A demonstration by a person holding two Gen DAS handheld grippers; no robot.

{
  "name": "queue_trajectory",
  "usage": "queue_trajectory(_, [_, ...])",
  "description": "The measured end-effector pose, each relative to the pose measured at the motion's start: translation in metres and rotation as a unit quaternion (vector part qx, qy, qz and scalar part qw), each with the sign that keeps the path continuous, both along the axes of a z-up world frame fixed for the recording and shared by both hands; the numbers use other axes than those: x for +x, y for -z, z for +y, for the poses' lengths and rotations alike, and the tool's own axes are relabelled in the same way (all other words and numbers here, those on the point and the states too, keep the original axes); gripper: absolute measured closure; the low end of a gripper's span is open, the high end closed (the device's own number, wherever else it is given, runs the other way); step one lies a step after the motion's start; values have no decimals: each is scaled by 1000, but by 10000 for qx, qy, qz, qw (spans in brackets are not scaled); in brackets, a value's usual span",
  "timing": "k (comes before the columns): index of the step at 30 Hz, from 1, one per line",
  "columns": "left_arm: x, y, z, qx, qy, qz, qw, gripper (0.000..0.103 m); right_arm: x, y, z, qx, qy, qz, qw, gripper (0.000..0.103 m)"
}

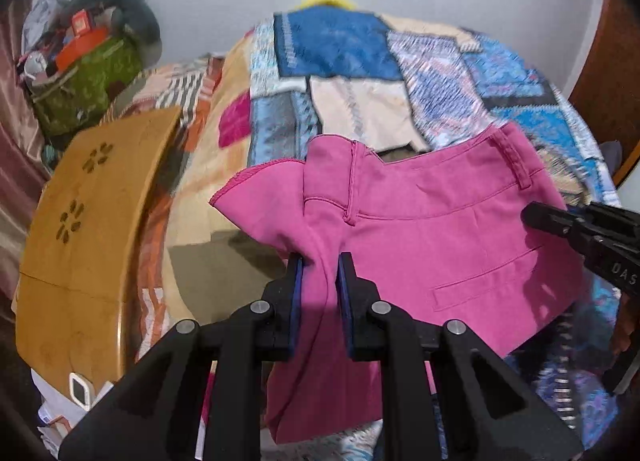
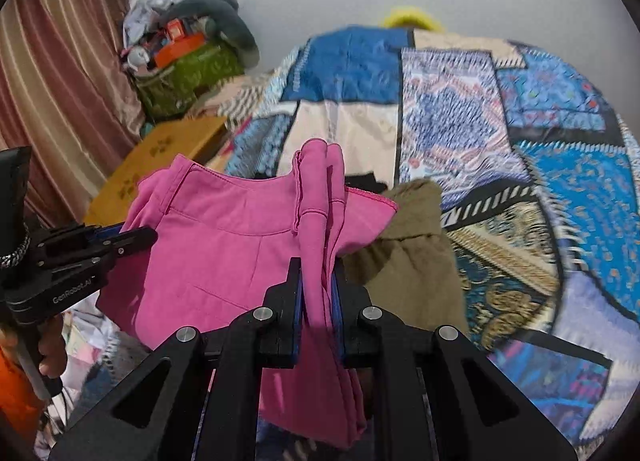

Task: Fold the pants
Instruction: 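Lift the pink pants with both tools and carry them onto the olive pants, then lower the pink pants onto the olive pants and open both tools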

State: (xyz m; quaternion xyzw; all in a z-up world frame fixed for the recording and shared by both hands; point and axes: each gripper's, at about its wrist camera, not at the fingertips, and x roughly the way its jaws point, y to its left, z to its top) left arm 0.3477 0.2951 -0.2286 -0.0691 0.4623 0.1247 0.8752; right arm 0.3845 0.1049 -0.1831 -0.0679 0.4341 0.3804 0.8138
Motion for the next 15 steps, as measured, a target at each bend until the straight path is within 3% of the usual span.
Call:
queue_trajectory(2, [4, 14, 5, 52, -65, 116, 9999, 86, 4, 10, 6, -166, -75, 58, 9998, 92])
queue_trajectory(4, [5, 26, 11, 383, -239, 220, 9987, 88, 9, 16, 9, -309, -69, 100, 9994, 92])
queue_trajectory(9, [-3, 41, 35, 209, -416, 300, 9985, 87, 14, 23, 7, -579, -82, 184, 9981, 88])
queue_trajectory(15, [-15, 29, 32, 159, -335, 289, 9989, 85, 11, 16, -5, -964, 145, -73, 9952, 78])
